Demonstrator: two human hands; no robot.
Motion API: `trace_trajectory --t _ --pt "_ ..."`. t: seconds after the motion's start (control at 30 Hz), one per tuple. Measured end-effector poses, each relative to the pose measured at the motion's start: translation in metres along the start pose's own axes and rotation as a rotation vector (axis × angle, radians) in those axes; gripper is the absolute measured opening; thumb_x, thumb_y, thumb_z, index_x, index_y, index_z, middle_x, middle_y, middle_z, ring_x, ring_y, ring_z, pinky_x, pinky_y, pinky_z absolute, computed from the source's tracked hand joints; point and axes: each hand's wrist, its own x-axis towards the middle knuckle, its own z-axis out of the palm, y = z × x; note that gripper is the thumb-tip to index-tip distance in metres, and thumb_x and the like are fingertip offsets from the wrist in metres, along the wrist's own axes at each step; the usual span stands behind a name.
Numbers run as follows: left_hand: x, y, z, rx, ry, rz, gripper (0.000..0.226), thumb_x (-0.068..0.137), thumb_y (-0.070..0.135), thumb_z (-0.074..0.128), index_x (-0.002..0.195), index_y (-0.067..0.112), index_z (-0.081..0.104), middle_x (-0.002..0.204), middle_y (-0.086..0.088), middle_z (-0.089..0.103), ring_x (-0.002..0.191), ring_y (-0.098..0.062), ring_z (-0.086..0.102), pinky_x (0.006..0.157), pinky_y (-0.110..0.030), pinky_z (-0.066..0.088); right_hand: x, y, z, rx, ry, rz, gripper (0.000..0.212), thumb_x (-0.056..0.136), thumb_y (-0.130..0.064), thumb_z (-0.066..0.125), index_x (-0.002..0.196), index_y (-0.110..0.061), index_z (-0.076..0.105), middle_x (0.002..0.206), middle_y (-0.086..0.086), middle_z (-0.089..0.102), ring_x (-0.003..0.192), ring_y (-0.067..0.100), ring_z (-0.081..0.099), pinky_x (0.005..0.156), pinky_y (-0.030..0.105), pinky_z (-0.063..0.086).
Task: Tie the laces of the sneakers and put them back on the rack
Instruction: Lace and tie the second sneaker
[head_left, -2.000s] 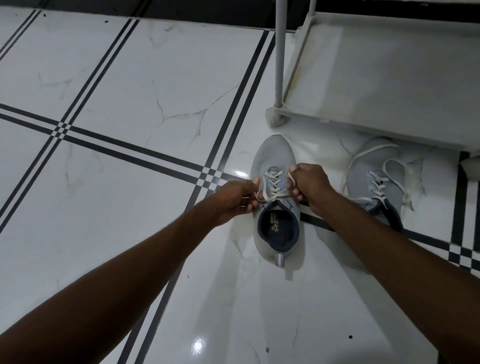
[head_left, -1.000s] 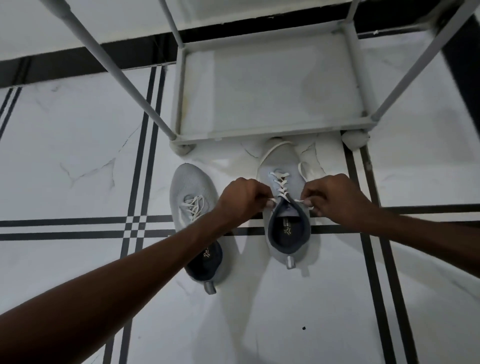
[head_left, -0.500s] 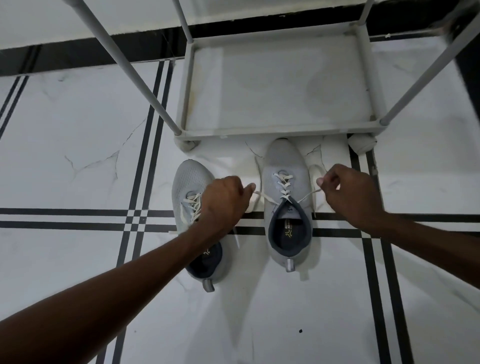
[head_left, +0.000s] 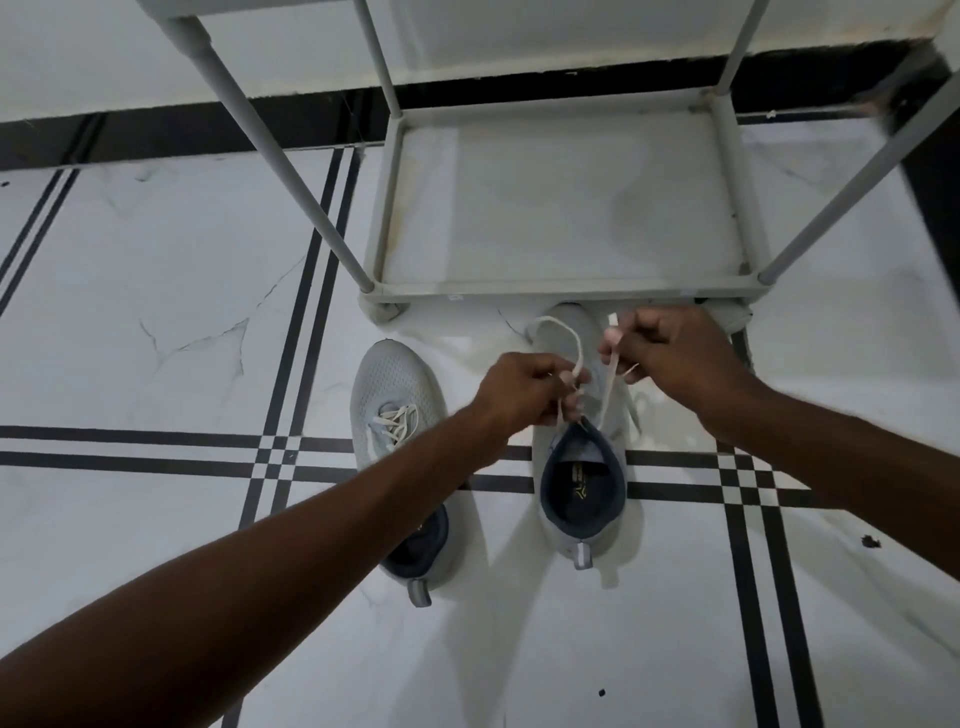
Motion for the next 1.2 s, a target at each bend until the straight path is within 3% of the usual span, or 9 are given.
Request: trace_trajectory --t 0.17,0.27,0.4,0.53,0.67,0.8,0.97,1.1,1.2 --pt "-0.004 0.011 0.001 0.147 -0.191 0.07 0.016 0.092 0.019 0.069 0.101 0.011 0.078 0.073 0.0 0.067 0.068 -0.012 0.057 0.07 -0.023 0.05 0.006 -0.019 -0.003 0.046 -0.075 -0.121 0.014 0.093 -0.015 0.066 0.089 -0.006 0.075 0.089 0.003 0.078 0.087 0.016 0.075 0.084 0.027 0.057" --pt "-0.006 0.021 -0.006 0.199 -0.186 0.11 0.02 0.09 0.033 0.071 0.092 0.016 0.081 0.068 0.001 0.064 0.07 -0.013 0.056 0.068 -0.025 0.048 0.011 -0.018 -0.002 0.113 -0.166 -0.076 0.016 0.094 -0.014 0.063 0.095 -0.004 0.076 0.097 0.01 0.078 0.093 0.021 0.075 0.088 0.031 0.057" --pt "-0.009 0.03 -0.014 0.227 -0.154 0.098 0.037 0.093 0.038 0.066 0.083 0.004 0.078 0.057 0.005 0.064 0.056 -0.007 0.053 0.061 -0.022 0.045 0.009 -0.007 0.003 0.099 -0.347 0.026 0.021 0.1 -0.015 0.055 0.097 -0.005 0.073 0.086 0.02 0.075 0.077 0.028 0.074 0.076 0.037 0.059" --pt "-0.013 0.032 -0.029 0.239 -0.131 0.124 0.031 0.093 0.031 0.067 0.086 0.003 0.079 0.066 -0.006 0.072 0.056 -0.01 0.059 0.063 -0.024 0.045 0.002 -0.003 0.006 -0.049 -0.381 0.014 0.014 0.095 -0.008 0.061 0.097 -0.008 0.075 0.072 0.007 0.076 0.054 0.016 0.067 0.051 0.025 0.053" --pt "-0.01 0.025 -0.039 0.474 0.003 0.336 0.008 0.085 0.015 0.073 0.086 0.016 0.081 0.075 0.0 0.078 0.065 -0.008 0.072 0.064 -0.018 0.053 0.0 -0.003 0.009 -0.174 -0.49 0.071 0.019 0.092 0.001 0.061 0.103 -0.009 0.073 0.075 0.012 0.076 0.049 0.014 0.065 0.043 0.023 0.05" --pt "-0.01 0.012 -0.031 0.827 0.191 0.636 0.015 0.083 0.018 0.064 0.09 0.021 0.077 0.075 0.003 0.075 0.069 -0.017 0.068 0.064 -0.036 0.052 0.004 -0.006 0.008 -0.166 -0.57 0.17 0.025 0.096 0.0 0.054 0.114 -0.008 0.069 0.096 0.027 0.073 0.063 0.023 0.071 0.044 0.022 0.051" --pt "-0.009 0.001 -0.016 0.949 0.369 0.838 0.011 0.087 0.021 0.062 0.086 0.017 0.072 0.077 0.001 0.066 0.067 -0.021 0.063 0.054 -0.031 0.043 0.011 -0.006 0.014 -0.129 -0.536 0.174 0.026 0.102 -0.013 0.048 0.11 -0.012 0.072 0.097 0.006 0.079 0.061 0.013 0.062 0.044 0.019 0.041" --pt "-0.005 0.001 -0.009 0.873 0.422 0.812 0.021 0.087 0.031 0.056 0.081 0.015 0.069 0.075 0.001 0.065 0.068 -0.017 0.057 0.056 -0.032 0.043 0.014 -0.001 0.014 0.046 -0.558 0.283 0.019 0.098 -0.015 0.054 0.096 -0.01 0.073 0.073 -0.007 0.076 0.063 0.011 0.055 0.056 0.023 0.04" --pt "-0.001 0.001 -0.01 0.685 0.416 0.676 0.007 0.085 0.022 0.071 0.08 0.017 0.073 0.073 0.004 0.069 0.067 -0.012 0.06 0.062 -0.031 0.047 0.015 0.006 0.013 0.095 -0.416 0.328 0.015 0.09 -0.019 0.064 0.092 -0.013 0.078 0.084 -0.003 0.076 0.078 0.015 0.063 0.073 0.031 0.048"
